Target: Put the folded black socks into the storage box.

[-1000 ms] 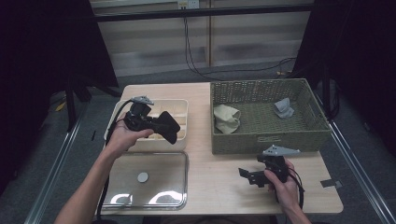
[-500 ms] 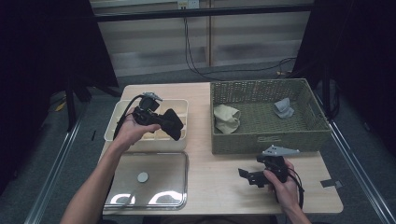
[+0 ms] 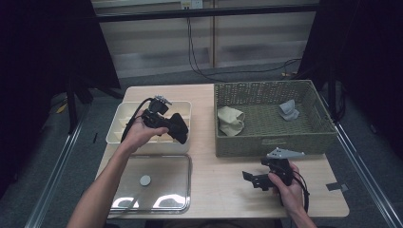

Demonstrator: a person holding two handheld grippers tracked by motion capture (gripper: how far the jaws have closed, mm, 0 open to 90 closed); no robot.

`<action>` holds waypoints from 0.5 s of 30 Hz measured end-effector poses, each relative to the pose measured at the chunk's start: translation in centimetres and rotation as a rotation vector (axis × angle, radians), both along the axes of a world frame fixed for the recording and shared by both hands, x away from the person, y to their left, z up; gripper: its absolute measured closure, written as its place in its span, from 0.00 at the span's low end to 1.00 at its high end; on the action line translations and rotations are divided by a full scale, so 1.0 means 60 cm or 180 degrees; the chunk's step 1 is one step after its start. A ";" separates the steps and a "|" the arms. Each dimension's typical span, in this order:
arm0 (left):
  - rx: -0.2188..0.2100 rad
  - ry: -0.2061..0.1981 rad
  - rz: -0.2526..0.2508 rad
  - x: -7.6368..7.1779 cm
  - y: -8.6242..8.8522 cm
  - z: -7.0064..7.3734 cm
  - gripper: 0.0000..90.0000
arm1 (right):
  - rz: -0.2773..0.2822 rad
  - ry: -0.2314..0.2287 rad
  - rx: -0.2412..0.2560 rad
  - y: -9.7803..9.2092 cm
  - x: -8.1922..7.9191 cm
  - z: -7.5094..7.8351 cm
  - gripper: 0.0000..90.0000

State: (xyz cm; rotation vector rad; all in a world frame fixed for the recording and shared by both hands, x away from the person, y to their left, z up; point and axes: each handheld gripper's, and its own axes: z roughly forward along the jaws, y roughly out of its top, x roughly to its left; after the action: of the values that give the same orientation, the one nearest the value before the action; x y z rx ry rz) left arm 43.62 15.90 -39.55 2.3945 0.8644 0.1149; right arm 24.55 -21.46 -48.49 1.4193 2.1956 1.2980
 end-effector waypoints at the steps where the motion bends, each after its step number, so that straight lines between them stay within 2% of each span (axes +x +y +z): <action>1: 0.0000 0.0009 -0.0034 -0.001 -0.003 -0.003 0.64 | -0.0002 0.0002 0.0000 0.000 0.000 0.000 0.04; 4: 0.0051 0.0067 -0.0072 -0.002 -0.005 -0.006 0.64 | 0.0000 0.0009 0.0001 0.000 0.001 0.000 0.04; 8: 0.0107 0.0235 -0.0146 -0.003 -0.005 -0.010 0.65 | 0.0011 0.0007 -0.0006 0.001 0.002 -0.002 0.04; 10: 0.0182 0.0281 -0.0176 -0.004 -0.008 -0.014 0.65 | 0.0006 0.0012 -0.0019 0.002 0.003 -0.002 0.04; 15: 0.0132 0.0342 -0.0120 -0.003 -0.011 -0.024 0.66 | 0.0003 0.0012 -0.0017 0.003 0.003 -0.003 0.04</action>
State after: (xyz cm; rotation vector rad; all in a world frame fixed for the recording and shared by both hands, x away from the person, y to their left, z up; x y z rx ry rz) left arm 43.42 15.26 -40.99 2.4733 0.8728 -0.0107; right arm 24.74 -21.30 -48.68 1.4200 2.2008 1.2897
